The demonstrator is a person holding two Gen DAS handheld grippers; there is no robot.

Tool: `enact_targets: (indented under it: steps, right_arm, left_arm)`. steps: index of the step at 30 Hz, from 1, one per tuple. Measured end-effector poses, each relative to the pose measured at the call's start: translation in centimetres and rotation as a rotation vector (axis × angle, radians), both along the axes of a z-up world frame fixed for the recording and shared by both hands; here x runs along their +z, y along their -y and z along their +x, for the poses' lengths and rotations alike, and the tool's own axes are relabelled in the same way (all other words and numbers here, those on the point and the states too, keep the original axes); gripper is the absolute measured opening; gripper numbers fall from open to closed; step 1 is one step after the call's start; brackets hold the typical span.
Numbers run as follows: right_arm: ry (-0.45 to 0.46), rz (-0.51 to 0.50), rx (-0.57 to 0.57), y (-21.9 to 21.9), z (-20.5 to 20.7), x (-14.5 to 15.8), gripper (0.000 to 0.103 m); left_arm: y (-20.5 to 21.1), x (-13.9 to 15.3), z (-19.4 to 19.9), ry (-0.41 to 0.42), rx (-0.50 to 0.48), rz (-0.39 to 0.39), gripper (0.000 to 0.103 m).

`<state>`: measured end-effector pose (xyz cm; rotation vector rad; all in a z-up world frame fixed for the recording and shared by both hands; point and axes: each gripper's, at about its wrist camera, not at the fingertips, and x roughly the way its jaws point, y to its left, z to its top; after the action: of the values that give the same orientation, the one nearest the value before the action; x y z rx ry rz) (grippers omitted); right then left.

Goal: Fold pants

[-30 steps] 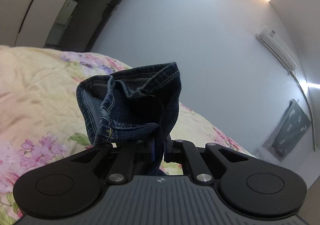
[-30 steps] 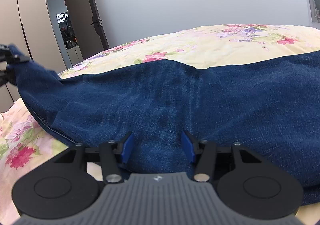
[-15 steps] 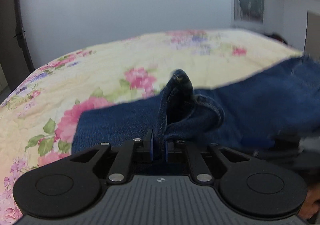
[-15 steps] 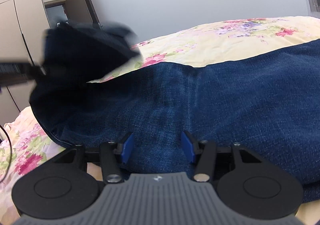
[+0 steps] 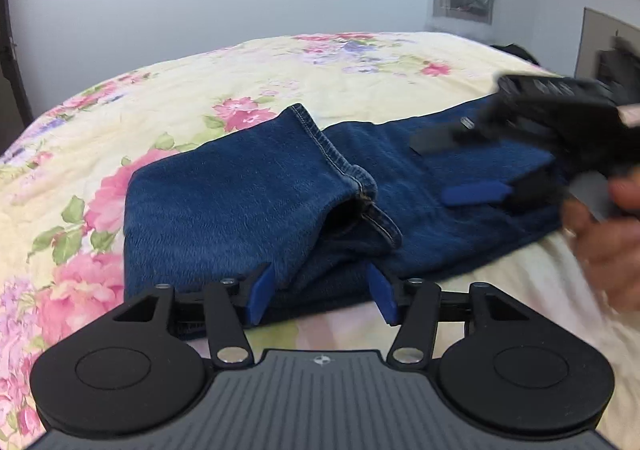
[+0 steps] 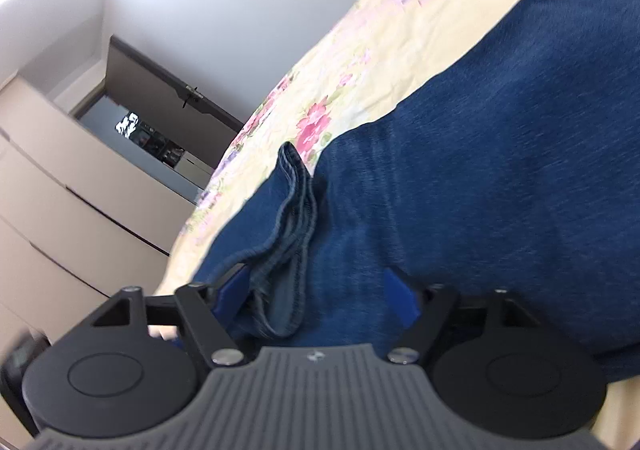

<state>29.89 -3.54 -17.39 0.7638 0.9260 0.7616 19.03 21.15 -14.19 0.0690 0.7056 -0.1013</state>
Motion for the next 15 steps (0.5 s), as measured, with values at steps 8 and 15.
enact_targets:
  steps: [8,15]
  right_arm:
    - [-0.032,-0.109,0.085,-6.0,2.3,3.0,0.076]
    - [0.007,-0.273,0.124,-9.3,3.4,1.5,0.073]
  left_arm:
    - [-9.1,3.0,-2.1,0.149,0.322,-0.366,0.085]
    - [-15.2,-1.0,-1.6,0.018,0.559,-0.656,0.086]
